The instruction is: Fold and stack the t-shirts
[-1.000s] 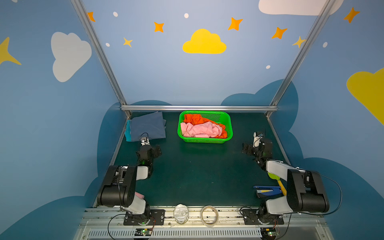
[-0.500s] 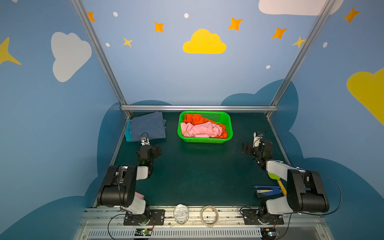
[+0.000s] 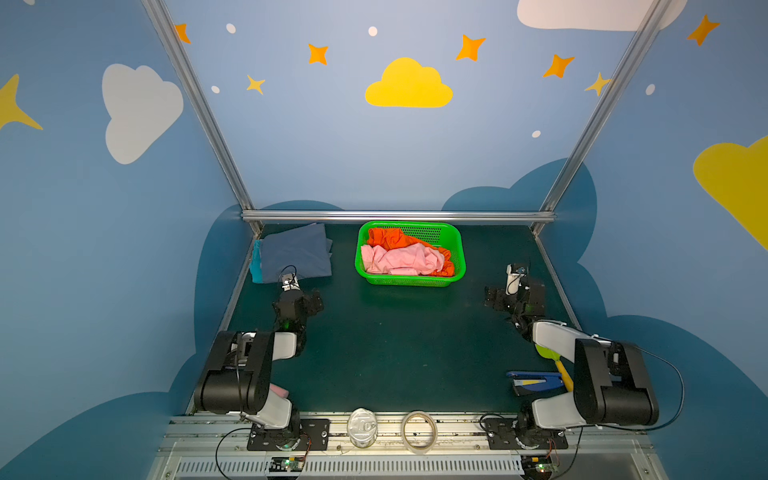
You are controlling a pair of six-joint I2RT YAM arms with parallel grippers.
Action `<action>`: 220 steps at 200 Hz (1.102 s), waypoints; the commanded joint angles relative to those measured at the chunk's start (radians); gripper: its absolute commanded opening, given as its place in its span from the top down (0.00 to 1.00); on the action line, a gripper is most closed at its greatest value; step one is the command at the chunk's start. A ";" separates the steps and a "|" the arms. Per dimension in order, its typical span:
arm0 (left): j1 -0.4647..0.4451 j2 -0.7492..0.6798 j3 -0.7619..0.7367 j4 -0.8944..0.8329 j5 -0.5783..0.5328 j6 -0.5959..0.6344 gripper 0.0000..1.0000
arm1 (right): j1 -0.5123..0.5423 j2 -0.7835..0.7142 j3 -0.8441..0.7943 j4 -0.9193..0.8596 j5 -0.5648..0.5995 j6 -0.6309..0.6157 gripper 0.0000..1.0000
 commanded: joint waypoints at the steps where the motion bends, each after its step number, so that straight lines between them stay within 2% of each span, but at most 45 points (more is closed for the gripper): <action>1: 0.013 -0.012 0.016 -0.009 0.037 0.004 0.00 | 0.012 -0.059 0.149 -0.253 0.127 0.097 0.01; 12: 0.012 -0.017 0.011 -0.007 0.036 0.002 0.00 | 0.028 -0.082 0.207 -0.376 0.185 0.155 0.01; 23: 0.010 -0.037 0.039 -0.029 0.033 -0.001 0.00 | 0.062 -0.121 0.222 -0.424 0.232 0.173 0.01; 35: -0.011 -0.113 0.130 -0.253 0.005 0.016 0.00 | 0.114 -0.171 0.224 -0.443 0.277 0.158 0.01; 46: -0.039 -0.173 0.207 -0.434 -0.103 -0.033 0.00 | 0.165 -0.212 0.216 -0.426 0.288 0.086 0.01; 54: -0.048 -0.207 0.255 -0.536 -0.178 -0.128 0.00 | 0.184 -0.228 0.201 -0.370 0.247 -0.007 0.01; 63: -0.051 -0.243 0.313 -0.683 -0.256 -0.264 0.00 | 0.203 -0.226 0.196 -0.316 0.241 0.019 0.01; 75: -0.048 -0.271 0.418 -0.952 -0.393 -0.539 0.00 | 0.231 -0.202 0.259 -0.382 0.204 0.026 0.02; 84: -0.045 -0.283 0.505 -1.183 -0.455 -0.723 0.00 | 0.246 -0.165 0.323 -0.434 0.139 0.020 0.02; 92: -0.045 -0.289 0.563 -1.342 -0.491 -0.820 0.00 | 0.263 -0.115 0.385 -0.479 0.074 0.008 0.02; 103: -0.043 -0.303 0.599 -1.462 -0.526 -0.930 0.00 | 0.293 -0.038 0.477 -0.532 0.000 -0.014 0.06; 126: -0.020 -0.391 0.562 -1.377 -0.374 -0.826 0.00 | 0.354 0.140 0.654 -0.574 -0.132 -0.014 0.15; 149: -0.016 -0.485 0.508 -1.306 -0.222 -0.791 0.05 | 0.411 0.345 0.881 -0.652 -0.235 -0.010 0.22; 162: -0.017 -0.512 0.505 -1.316 -0.150 -0.797 0.08 | 0.441 0.454 0.994 -0.692 -0.247 -0.009 0.22; 192: -0.020 -0.520 0.517 -1.392 -0.066 -0.797 0.13 | 0.506 0.692 1.282 -0.811 -0.261 -0.031 0.24; 220: -0.026 -0.540 0.514 -1.430 -0.031 -0.783 0.16 | 0.540 0.837 1.441 -0.865 -0.272 -0.027 0.25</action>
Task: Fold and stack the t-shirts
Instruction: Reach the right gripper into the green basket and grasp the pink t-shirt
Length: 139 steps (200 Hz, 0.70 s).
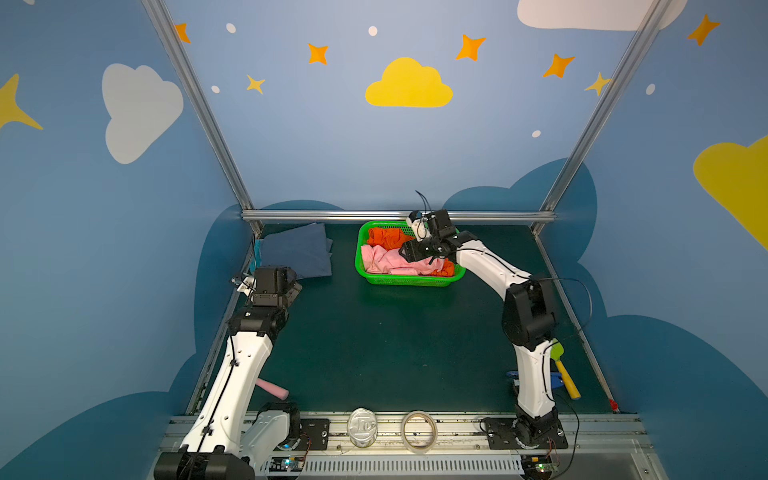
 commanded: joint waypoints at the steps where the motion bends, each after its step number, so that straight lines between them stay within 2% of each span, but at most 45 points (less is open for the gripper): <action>1: -0.006 -0.024 0.009 -0.074 0.070 0.005 0.16 | 0.029 0.087 0.124 -0.122 -0.038 -0.007 0.25; 29: -0.014 -0.053 -0.001 -0.075 0.075 0.004 0.16 | 0.044 0.157 0.161 -0.101 -0.022 0.020 0.27; 40: -0.017 -0.051 0.006 -0.082 0.073 0.004 0.16 | 0.047 0.172 0.170 -0.089 -0.012 0.028 0.33; 47: -0.018 -0.047 0.011 -0.082 0.080 0.005 0.16 | 0.049 0.178 0.184 -0.090 -0.013 0.028 0.44; 53: -0.019 -0.041 0.017 -0.082 0.087 0.006 0.16 | 0.048 0.181 0.202 -0.095 -0.013 0.031 0.68; 55: -0.021 -0.039 0.021 -0.082 0.089 0.007 0.16 | 0.048 0.181 0.205 -0.096 -0.012 0.031 0.72; 56: -0.021 -0.038 0.022 -0.082 0.091 0.007 0.16 | 0.048 0.181 0.209 -0.098 -0.009 0.030 0.78; 60: -0.024 -0.033 0.027 -0.082 0.096 0.007 0.19 | 0.049 0.178 0.223 -0.105 -0.003 0.030 0.89; 61: -0.025 -0.032 0.028 -0.082 0.098 0.008 0.21 | 0.049 0.178 0.223 -0.105 -0.003 0.030 0.89; 63: -0.026 -0.030 0.030 -0.082 0.101 0.009 0.24 | 0.049 0.173 0.231 -0.110 0.002 0.027 0.96; 66: -0.030 -0.026 0.034 -0.081 0.104 0.011 0.27 | 0.049 0.169 0.236 -0.112 0.005 0.026 1.00; 85: -0.054 -0.010 0.054 -0.072 0.125 0.021 0.46 | 0.052 0.086 0.242 -0.087 0.031 0.027 1.00; 94: -0.068 -0.006 0.060 -0.065 0.130 0.024 0.52 | 0.055 0.029 0.235 -0.066 0.037 0.026 1.00; 110: -0.098 0.005 0.069 -0.060 0.126 0.018 0.54 | 0.069 -0.073 0.224 -0.040 0.050 0.023 1.00; 139: -0.151 0.019 0.087 -0.056 0.111 0.002 0.53 | 0.136 -0.272 0.216 -0.070 0.091 -0.038 1.00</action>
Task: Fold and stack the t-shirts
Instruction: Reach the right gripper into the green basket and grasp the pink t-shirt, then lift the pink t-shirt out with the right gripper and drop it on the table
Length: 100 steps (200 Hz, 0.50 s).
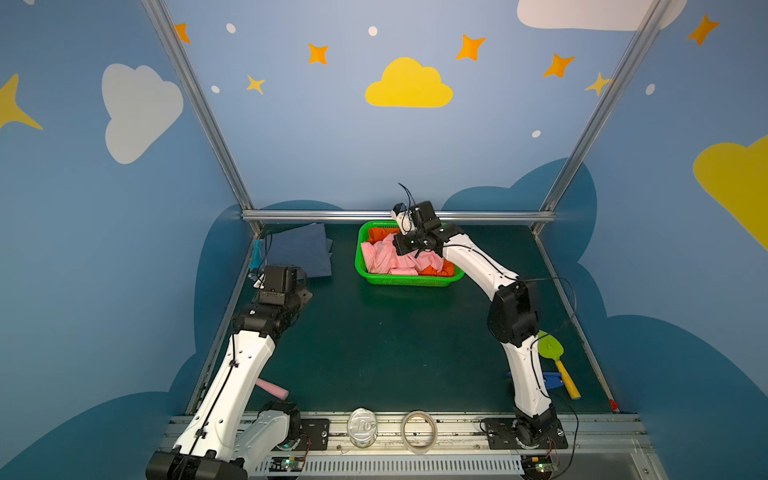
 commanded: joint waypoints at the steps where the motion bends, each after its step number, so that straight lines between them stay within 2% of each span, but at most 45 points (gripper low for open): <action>1: -0.036 0.012 0.032 0.002 -0.008 -0.005 0.53 | 0.066 -0.240 0.016 0.029 0.038 -0.054 1.00; 31: -0.060 0.029 0.085 -0.014 -0.039 0.011 0.50 | 0.179 -0.446 -0.116 0.041 0.072 -0.098 1.00; 58: -0.059 0.027 0.119 -0.015 -0.064 0.018 0.49 | 0.283 -0.609 -0.277 0.125 0.042 -0.084 1.00; 78: -0.061 0.027 0.117 0.005 -0.063 0.004 0.48 | 0.325 -0.655 -0.349 0.145 0.026 -0.049 1.00; 100: -0.062 0.040 0.097 0.028 -0.046 -0.026 0.48 | 0.332 -0.640 -0.424 0.118 0.004 0.002 1.00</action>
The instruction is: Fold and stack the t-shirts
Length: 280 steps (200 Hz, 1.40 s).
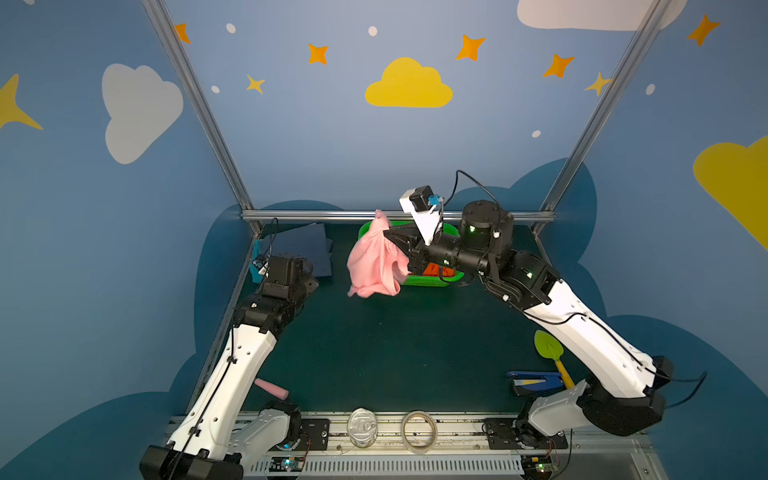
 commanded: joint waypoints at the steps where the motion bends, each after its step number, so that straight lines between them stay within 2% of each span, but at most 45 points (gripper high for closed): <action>1: -0.005 0.011 -0.010 0.021 -0.005 -0.024 0.48 | 0.002 0.055 -0.092 -0.017 -0.019 0.059 1.00; 22: -0.013 0.042 -0.023 0.025 0.013 -0.041 0.49 | 0.002 0.096 -0.166 -0.060 -0.065 0.088 1.00; 39: -0.034 0.061 -0.030 0.027 0.007 -0.044 0.49 | -0.006 0.128 -0.215 -0.092 -0.037 0.104 1.00; 47: -0.047 0.072 -0.035 0.030 0.005 -0.043 0.49 | -0.016 0.141 -0.234 -0.105 0.001 0.107 0.88; 58: -0.067 0.091 -0.035 0.034 -0.002 -0.043 0.49 | -0.038 0.151 -0.247 -0.135 0.078 0.121 0.64; 67: -0.085 0.110 -0.032 0.036 -0.009 -0.042 0.48 | -0.066 0.154 -0.251 -0.157 0.112 0.116 0.52; 79: -0.110 0.142 -0.021 0.035 -0.019 -0.037 0.48 | -0.100 0.153 -0.256 -0.177 0.175 0.077 0.43; 90: -0.130 0.174 -0.009 0.036 -0.022 -0.033 0.48 | -0.122 0.156 -0.262 -0.186 0.253 0.029 0.39; 102: -0.149 0.212 0.005 0.039 -0.022 -0.024 0.48 | -0.132 0.171 -0.281 -0.179 0.380 -0.078 0.36; 125: -0.176 0.289 0.032 0.043 -0.007 -0.011 0.48 | -0.115 0.264 -0.305 -0.176 0.632 -0.291 0.35; 141: -0.189 0.335 0.051 0.037 0.004 -0.002 0.49 | -0.112 0.343 -0.266 -0.234 0.685 -0.333 0.34; 169: -0.195 0.391 0.084 0.009 0.028 0.025 0.49 | -0.120 0.456 -0.147 -0.347 0.589 -0.275 0.35; 221: -0.196 0.394 0.071 -0.039 0.027 0.049 0.47 | -0.162 0.656 0.055 -0.366 0.573 -0.284 0.38; 264: -0.194 0.376 0.052 -0.063 0.015 0.069 0.42 | -0.219 0.808 0.285 -0.523 0.558 -0.193 0.57; 280: -0.195 0.374 0.051 -0.067 0.009 0.073 0.42 | -0.227 0.822 0.318 -0.563 0.524 -0.180 0.71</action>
